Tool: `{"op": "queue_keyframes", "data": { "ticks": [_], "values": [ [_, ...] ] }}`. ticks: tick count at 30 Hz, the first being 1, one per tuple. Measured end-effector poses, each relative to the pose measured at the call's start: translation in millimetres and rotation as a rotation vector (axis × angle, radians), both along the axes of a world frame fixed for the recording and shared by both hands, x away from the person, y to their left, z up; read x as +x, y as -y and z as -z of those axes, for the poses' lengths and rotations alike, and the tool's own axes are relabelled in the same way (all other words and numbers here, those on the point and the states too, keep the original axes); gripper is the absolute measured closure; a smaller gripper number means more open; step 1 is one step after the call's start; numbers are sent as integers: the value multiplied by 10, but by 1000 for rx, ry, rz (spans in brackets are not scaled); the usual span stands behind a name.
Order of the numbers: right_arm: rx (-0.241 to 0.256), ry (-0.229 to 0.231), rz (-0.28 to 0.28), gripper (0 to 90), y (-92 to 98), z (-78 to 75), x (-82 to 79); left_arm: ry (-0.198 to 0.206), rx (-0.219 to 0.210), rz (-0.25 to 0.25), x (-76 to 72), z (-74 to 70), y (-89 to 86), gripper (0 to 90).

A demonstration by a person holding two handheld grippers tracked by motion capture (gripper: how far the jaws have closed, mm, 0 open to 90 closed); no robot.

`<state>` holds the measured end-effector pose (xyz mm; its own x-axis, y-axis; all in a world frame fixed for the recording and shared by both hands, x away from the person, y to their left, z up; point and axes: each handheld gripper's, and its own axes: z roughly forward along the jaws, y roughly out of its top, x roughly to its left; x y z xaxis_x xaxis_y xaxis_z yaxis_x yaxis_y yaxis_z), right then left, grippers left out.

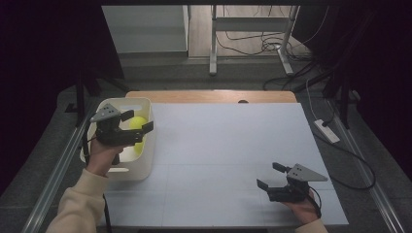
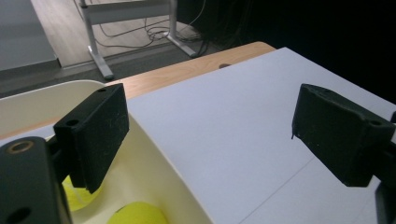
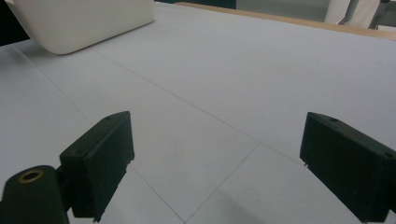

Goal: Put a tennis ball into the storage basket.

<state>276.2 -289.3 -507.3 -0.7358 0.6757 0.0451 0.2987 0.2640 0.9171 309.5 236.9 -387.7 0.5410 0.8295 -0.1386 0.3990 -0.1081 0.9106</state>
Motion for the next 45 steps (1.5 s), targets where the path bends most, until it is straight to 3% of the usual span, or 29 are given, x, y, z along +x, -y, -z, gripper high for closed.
{"op": "queue_keyframes", "data": {
  "ticks": [12, 27, 39, 42, 45],
  "values": [
    [-13, 2, 9, 100, -20, -8, -28, 47, -17, 74, -211, 61, 102, 118],
    [-10, 3, 5, 101, -13, -6, -27, 57, -31, 192, -366, 226, 389, 118],
    [-13, 1, 7, 101, -15, -5, -32, 57, -15, 281, -555, 443, 597, 123],
    [-12, 2, 6, 101, -19, -4, -33, 65, 5, 299, -591, 492, 634, 125],
    [-13, 2, 6, 101, -20, -3, -32, 98, 64, 297, -646, 529, 680, 127]
  ]
}}
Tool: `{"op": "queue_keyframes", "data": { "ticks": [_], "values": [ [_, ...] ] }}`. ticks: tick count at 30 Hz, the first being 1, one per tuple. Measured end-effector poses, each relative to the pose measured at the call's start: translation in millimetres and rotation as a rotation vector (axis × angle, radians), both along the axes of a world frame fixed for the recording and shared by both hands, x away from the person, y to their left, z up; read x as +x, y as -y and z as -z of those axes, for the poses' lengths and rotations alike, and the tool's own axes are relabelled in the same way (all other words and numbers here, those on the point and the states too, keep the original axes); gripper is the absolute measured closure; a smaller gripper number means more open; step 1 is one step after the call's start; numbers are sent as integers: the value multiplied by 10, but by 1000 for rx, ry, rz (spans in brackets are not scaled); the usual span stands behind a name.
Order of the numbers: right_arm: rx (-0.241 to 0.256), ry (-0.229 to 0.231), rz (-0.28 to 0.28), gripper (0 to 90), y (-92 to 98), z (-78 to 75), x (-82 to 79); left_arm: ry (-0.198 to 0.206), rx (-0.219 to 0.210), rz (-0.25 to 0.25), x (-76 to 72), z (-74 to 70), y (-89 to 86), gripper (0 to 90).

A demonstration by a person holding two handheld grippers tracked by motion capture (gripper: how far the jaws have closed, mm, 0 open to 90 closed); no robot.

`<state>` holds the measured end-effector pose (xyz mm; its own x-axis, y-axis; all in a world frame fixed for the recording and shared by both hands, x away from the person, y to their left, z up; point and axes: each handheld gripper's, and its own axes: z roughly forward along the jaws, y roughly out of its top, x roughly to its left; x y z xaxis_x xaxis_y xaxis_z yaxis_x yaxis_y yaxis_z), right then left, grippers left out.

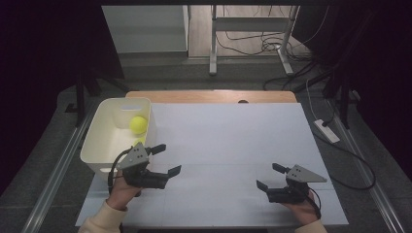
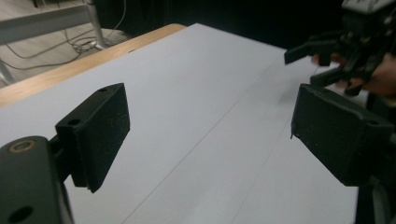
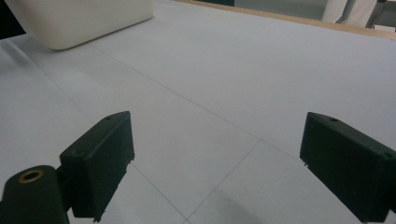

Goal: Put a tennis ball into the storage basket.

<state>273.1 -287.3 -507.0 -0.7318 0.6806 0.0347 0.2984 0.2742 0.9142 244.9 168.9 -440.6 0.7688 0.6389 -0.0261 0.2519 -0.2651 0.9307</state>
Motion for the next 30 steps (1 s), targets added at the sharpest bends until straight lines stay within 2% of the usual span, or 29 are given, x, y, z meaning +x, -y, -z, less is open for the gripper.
{"op": "queue_keyframes", "data": {
  "ticks": [2, 5, 9, 13, 18, 25, 30],
  "values": [
    [1, -1, 1, 101, 1, 0, 1, 17, 15, 31, -52, 16, 31, 128],
    [-2, -2, 1, 101, 0, 1, 1, 31, 33, 36, -108, 61, 71, 128],
    [0, 0, 0, 101, -3, 0, -3, 17, 27, 47, -147, 143, 87, 126],
    [-2, 2, 0, 101, -3, -5, -7, -6, 18, 43, -180, 313, 98, 126],
    [-3, 3, -3, 101, -5, -5, -8, -23, 33, 30, -169, 491, 64, 122],
    [-3, -2, -5, 101, -3, 3, -5, -74, 43, 11, -177, 716, -11, 120],
    [-2, -2, -12, 101, -9, 2, -14, -86, 53, -11, -204, 808, -79, 118]
  ]
}}
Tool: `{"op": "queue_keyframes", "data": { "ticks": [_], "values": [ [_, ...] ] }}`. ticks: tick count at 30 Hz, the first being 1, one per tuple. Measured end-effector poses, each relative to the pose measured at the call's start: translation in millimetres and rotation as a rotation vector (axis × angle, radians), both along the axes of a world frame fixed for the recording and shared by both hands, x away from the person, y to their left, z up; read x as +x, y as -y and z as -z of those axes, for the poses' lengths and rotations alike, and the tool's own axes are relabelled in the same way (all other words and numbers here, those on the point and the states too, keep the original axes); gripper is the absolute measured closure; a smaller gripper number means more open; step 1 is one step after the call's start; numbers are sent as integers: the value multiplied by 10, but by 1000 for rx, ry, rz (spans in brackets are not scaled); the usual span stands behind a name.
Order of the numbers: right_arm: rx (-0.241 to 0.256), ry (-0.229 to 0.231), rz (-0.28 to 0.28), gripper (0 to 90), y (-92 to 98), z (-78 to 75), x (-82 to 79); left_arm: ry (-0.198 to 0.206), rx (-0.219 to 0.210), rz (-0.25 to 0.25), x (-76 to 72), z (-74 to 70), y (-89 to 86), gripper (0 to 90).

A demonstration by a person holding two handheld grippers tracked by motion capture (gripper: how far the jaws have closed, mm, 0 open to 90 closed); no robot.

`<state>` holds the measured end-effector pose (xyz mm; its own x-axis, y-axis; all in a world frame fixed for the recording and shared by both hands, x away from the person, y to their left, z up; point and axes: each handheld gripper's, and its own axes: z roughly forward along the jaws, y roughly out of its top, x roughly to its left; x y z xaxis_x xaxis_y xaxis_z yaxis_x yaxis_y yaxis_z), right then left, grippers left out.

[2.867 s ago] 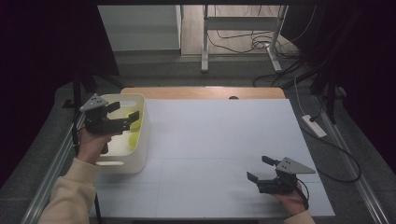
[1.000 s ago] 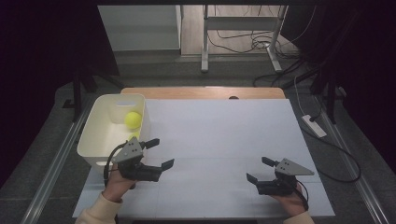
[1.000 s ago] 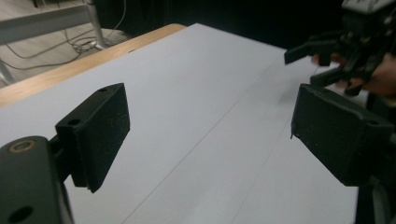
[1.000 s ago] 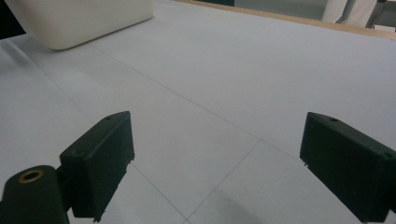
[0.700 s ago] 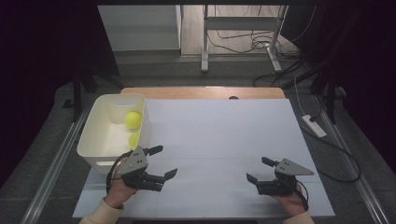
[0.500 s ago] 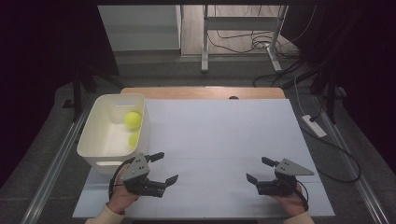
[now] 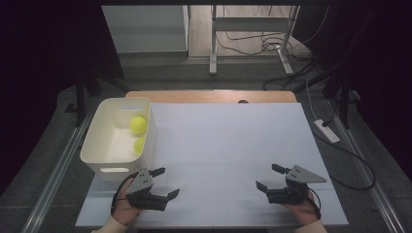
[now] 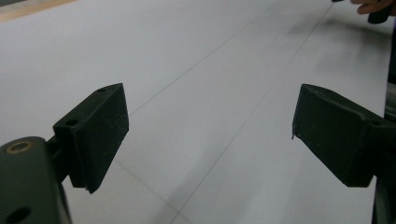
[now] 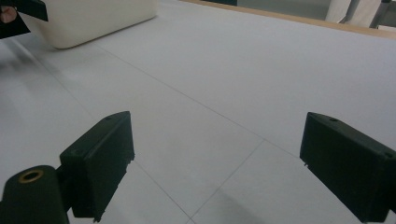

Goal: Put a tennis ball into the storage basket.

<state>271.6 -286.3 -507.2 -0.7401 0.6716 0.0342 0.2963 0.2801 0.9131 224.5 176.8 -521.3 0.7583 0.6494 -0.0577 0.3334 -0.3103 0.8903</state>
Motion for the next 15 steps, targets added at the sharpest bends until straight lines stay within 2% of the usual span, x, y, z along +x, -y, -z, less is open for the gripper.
{"op": "queue_keyframes", "data": {
  "ticks": [7, 15],
  "values": [
    [0, -2, -13, 101, -7, 8, -5, -17, 1, -34, -14, 81, -72, 119],
    [-1, -7, -16, 100, -3, 14, -8, -25, 0, -37, 13, 105, -71, 119]
  ]
}}
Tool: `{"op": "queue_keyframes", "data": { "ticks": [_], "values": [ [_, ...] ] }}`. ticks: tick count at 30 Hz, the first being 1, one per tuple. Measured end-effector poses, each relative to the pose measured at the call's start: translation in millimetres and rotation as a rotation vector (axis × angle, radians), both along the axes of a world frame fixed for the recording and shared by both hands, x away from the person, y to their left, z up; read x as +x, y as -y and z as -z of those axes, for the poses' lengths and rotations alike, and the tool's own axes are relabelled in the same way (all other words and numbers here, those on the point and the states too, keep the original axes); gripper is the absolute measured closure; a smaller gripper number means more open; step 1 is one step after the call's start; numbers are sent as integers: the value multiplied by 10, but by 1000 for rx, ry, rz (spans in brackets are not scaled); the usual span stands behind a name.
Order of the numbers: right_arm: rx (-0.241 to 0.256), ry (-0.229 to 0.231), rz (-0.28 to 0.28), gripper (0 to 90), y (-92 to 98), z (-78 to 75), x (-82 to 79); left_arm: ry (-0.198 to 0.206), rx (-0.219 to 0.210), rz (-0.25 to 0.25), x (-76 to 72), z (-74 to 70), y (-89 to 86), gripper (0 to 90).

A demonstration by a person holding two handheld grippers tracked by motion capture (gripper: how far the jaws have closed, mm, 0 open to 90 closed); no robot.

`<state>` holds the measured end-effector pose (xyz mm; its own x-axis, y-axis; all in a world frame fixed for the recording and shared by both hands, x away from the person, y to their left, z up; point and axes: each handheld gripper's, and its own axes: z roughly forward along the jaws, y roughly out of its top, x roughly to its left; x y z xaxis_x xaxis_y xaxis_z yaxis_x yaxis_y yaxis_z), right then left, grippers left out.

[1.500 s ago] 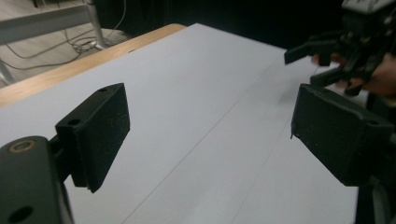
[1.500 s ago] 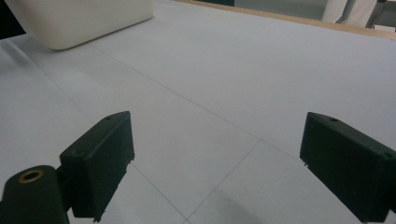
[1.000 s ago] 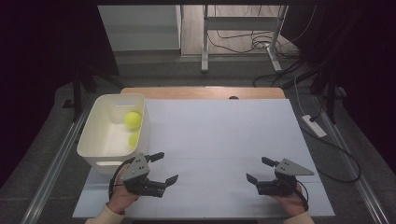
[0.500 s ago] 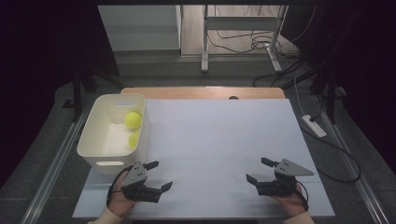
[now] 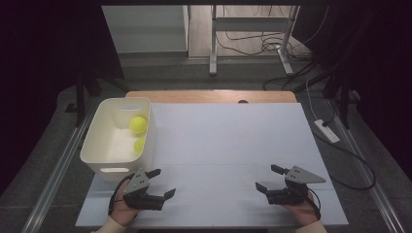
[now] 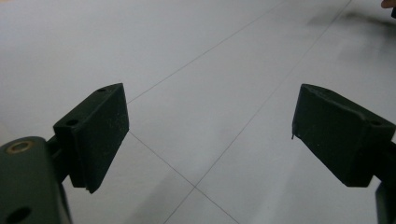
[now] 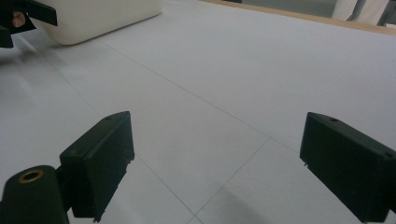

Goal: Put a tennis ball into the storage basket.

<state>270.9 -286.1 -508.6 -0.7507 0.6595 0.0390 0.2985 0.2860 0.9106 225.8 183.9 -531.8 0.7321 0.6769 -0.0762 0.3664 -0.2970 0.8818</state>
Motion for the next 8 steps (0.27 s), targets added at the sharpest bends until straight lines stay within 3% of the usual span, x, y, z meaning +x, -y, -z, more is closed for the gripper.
{"op": "queue_keyframes", "data": {
  "ticks": [8],
  "values": [
    [-5, 1, -8, 100, 0, 2, -5, 5, -4, -4, 4, -14, 1, 119]
  ]
}}
